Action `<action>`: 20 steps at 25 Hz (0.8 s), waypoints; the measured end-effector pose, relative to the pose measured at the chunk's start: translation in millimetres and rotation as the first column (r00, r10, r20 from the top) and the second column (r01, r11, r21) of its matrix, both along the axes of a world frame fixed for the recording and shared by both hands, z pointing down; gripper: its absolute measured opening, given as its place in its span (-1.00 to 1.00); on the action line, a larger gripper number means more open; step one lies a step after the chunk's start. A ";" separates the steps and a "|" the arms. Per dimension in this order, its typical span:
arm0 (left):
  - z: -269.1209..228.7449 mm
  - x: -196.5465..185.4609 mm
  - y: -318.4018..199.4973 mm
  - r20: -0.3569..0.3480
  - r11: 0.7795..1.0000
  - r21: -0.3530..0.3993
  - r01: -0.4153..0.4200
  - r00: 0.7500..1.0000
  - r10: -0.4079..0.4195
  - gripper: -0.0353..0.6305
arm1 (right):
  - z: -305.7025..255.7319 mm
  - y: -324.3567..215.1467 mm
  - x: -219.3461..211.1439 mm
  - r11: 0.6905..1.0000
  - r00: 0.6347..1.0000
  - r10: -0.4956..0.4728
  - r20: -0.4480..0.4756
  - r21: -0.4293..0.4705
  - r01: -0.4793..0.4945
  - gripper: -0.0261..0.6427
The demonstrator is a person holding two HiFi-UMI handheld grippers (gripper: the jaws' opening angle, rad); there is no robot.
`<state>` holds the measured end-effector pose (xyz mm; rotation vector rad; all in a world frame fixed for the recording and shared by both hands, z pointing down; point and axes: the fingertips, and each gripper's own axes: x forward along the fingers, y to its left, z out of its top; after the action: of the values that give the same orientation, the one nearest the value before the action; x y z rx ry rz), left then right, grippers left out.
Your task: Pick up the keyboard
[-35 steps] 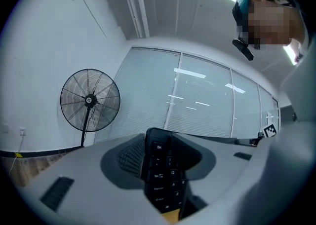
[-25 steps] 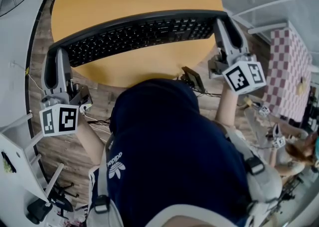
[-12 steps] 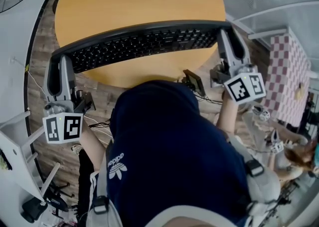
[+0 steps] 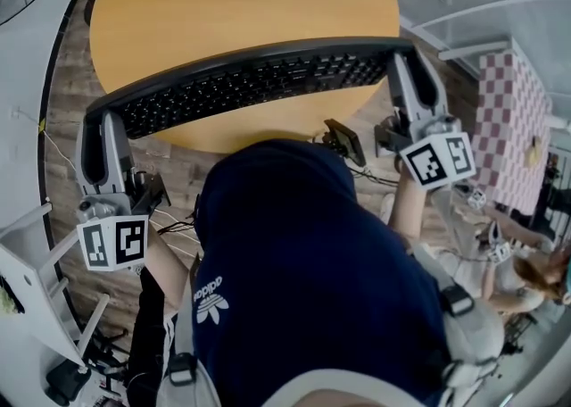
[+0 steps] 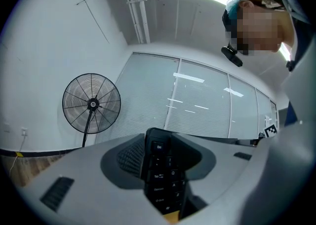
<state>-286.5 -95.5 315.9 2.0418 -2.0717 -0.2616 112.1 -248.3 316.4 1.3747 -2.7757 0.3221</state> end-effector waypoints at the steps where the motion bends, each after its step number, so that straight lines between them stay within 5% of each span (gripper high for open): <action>1: 1.0 0.0 0.1 -0.001 1.000 -0.003 -0.002 1.000 0.002 -0.44 | 1.3 0.7 0.5 1.000 1.000 0.002 -0.005 -0.002 -0.002 -0.53; 20: 0.2 1.8 -4.2 0.012 1.000 -0.013 -0.022 1.000 0.022 -0.45 | 5.2 4.4 3.7 1.000 1.000 0.021 0.001 -0.004 -0.021 -0.53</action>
<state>-284.7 -99.8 316.1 2.0630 -2.0511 -0.2315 115.7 -244.0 321.5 1.4035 -2.7618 0.3294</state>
